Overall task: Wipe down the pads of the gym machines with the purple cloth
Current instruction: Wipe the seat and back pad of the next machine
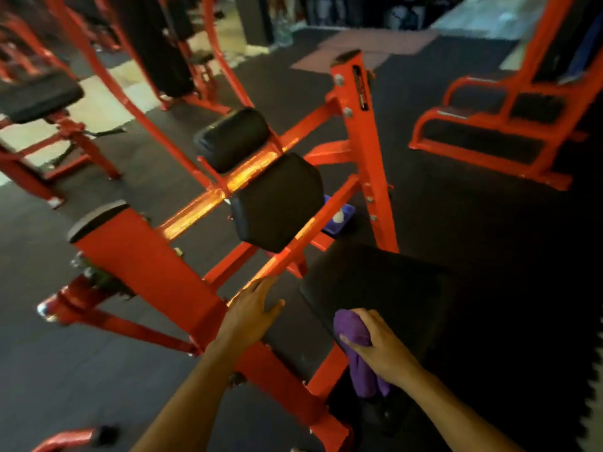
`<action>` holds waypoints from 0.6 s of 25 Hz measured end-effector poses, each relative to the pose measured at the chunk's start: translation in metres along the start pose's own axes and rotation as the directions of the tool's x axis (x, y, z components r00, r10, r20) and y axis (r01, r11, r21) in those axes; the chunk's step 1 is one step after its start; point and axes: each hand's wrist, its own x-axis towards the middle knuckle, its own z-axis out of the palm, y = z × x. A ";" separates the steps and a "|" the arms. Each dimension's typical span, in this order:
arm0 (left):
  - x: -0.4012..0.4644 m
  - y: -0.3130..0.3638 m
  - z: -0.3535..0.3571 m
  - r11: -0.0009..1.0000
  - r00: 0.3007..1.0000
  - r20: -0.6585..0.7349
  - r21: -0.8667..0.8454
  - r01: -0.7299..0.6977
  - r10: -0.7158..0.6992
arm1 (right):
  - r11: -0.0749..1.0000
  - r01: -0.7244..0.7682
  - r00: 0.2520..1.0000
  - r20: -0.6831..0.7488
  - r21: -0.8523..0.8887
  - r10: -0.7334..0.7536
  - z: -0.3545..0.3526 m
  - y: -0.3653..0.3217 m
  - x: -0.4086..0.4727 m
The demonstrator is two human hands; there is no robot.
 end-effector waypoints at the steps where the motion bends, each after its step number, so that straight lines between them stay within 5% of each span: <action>1: 0.000 -0.010 -0.013 1.000 0.999 -0.045 -0.004 0.004 -0.004 | 0.998 0.054 0.998 0.013 0.009 -0.055 0.001 -0.014 0.011; 10: 0.053 -0.053 -0.133 0.979 0.883 -0.424 0.064 -0.191 0.200 | 0.885 0.462 0.878 -0.168 0.055 -0.448 -0.028 -0.165 0.109; 15: 0.074 -0.063 -0.173 0.961 0.812 -0.515 0.140 -0.237 0.275 | 0.862 0.506 0.828 -0.294 0.027 -0.477 -0.043 -0.209 0.134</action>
